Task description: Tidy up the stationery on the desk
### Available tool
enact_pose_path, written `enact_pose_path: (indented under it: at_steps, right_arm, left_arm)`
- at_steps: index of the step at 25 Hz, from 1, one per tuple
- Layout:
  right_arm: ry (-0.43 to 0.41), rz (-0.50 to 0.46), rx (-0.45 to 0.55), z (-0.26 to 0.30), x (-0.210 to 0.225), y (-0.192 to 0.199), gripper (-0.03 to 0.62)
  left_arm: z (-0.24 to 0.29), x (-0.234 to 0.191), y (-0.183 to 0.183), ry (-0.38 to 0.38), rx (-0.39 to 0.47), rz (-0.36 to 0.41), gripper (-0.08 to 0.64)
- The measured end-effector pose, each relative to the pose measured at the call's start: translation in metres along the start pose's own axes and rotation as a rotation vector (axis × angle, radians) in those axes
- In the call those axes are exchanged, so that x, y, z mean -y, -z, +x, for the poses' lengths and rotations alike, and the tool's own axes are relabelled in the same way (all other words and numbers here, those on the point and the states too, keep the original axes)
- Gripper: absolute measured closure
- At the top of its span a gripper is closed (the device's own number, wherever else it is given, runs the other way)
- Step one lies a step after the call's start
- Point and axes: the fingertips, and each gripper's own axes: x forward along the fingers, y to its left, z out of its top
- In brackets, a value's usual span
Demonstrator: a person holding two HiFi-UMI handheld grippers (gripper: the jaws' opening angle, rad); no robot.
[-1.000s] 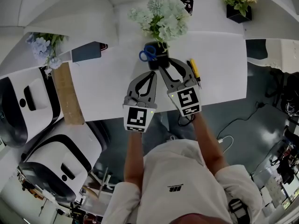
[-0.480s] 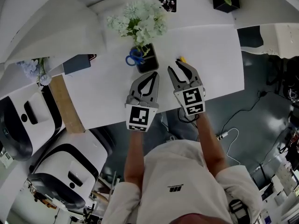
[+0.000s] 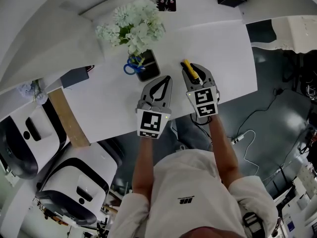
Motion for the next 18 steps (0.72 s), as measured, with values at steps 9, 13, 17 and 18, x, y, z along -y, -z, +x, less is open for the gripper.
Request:
enact_pose_path:
  at_steps: [9,13,17,18]
  right_arm:
    - [0.01,-0.013,-0.089,0.02,0.012,0.024,0.5]
    - [0.007,-0.007,-0.105,0.028,0.016,0.03,0.503]
    - [-0.011,0.008,-0.118,0.036,0.017,0.031,0.503]
    - [-0.015,0.016,-0.123,0.038,0.017,0.033,0.503]
  left_arm:
    - [0.014,0.005,0.002,0.026,-0.012,0.001,0.56]
    - [0.017,0.008,0.002,0.034,-0.012,0.001,0.56]
    - [0.019,0.009,0.004,0.039,-0.015,0.0,0.56]
    - [0.02,0.009,0.004,0.039,-0.016,-0.002,0.56]
